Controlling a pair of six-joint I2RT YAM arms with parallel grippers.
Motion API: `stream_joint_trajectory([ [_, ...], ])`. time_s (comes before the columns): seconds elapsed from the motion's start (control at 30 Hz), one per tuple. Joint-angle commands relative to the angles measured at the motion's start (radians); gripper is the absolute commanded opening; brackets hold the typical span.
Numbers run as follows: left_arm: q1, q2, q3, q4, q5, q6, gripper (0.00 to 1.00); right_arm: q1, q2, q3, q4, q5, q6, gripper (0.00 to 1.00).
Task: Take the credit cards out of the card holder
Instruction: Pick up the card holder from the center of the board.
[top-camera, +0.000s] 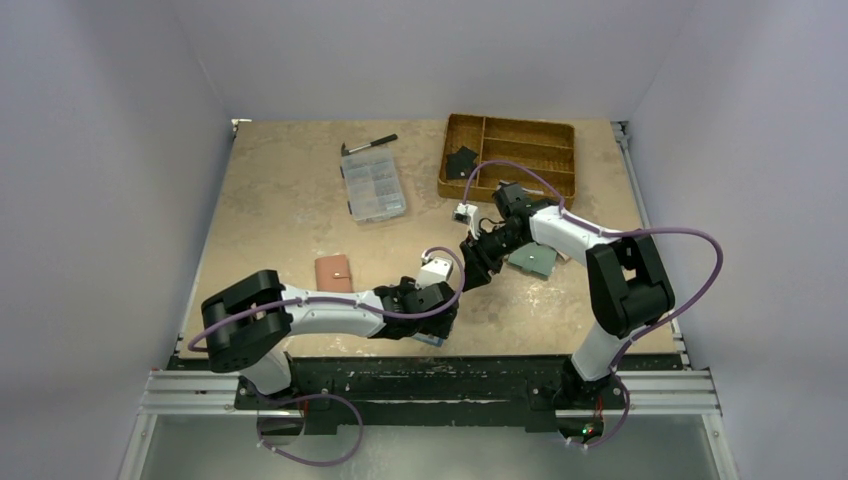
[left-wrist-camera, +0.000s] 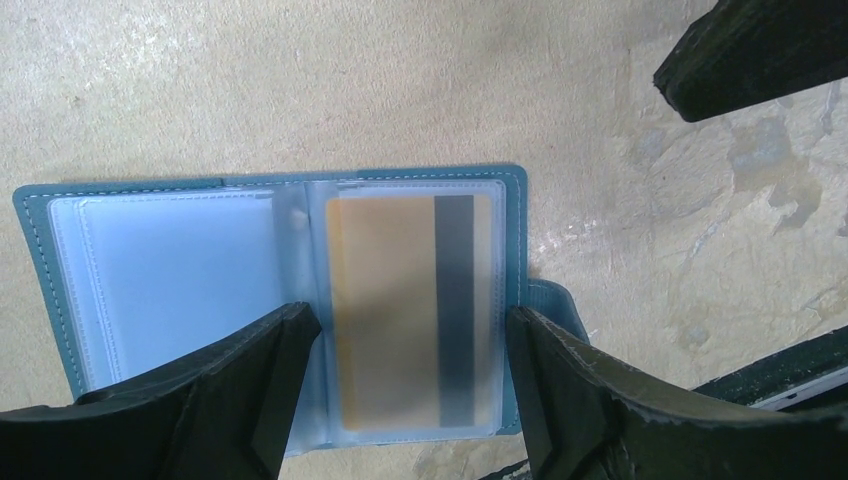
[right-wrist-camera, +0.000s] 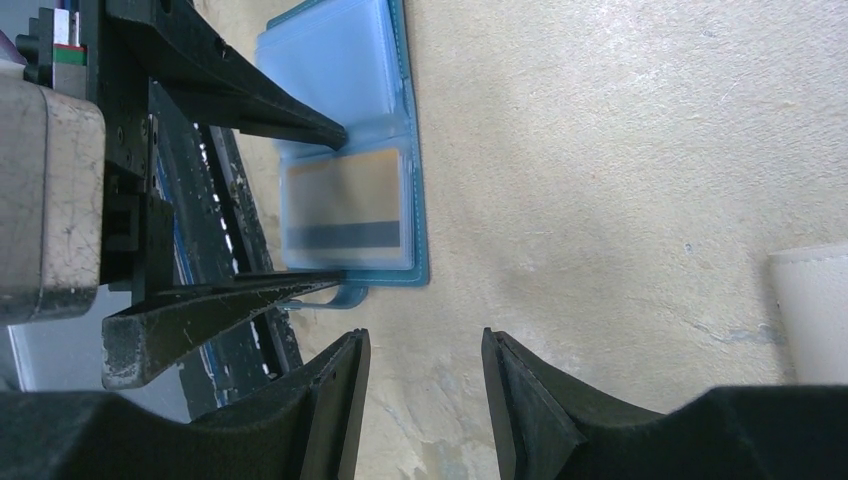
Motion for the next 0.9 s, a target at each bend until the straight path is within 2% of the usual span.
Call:
stream_joint_trajectory([
  [0.0, -0.007, 0.061, 0.016, -0.076, 0.004, -0.023, 0.75, -0.003, -0.031, 0.029, -0.015, -0.040, -0.019, 0.53],
  [0.17, -0.019, 0.094, 0.053, -0.118, -0.020, -0.032, 0.75, -0.002, -0.032, 0.030, -0.016, -0.043, -0.020, 0.53],
  [0.23, -0.022, 0.100, 0.061, -0.127, -0.026, -0.032, 0.68, -0.003, -0.032, 0.030, -0.017, -0.043, -0.021, 0.53],
  [0.33, -0.022, 0.092, 0.058, -0.121, -0.027, -0.032, 0.53, -0.002, -0.035, 0.030, -0.018, -0.044, -0.021, 0.53],
  [0.47, -0.020, 0.037, 0.018, -0.070, -0.016, -0.045, 0.42, -0.003, -0.041, 0.028, -0.026, -0.040, -0.033, 0.53],
  [0.57, 0.012, -0.038, -0.055, 0.042, 0.034, -0.064, 0.40, -0.002, -0.048, 0.025, -0.036, -0.030, -0.046, 0.53],
  [0.77, 0.142, -0.204, -0.293, 0.383, 0.241, -0.134, 0.39, 0.002, -0.044, 0.012, -0.032, -0.088, -0.028, 0.53],
  [0.87, 0.180, -0.223, -0.354, 0.489, 0.314, -0.167, 0.38, 0.015, -0.039, 0.000, 0.003, -0.108, 0.015, 0.46],
])
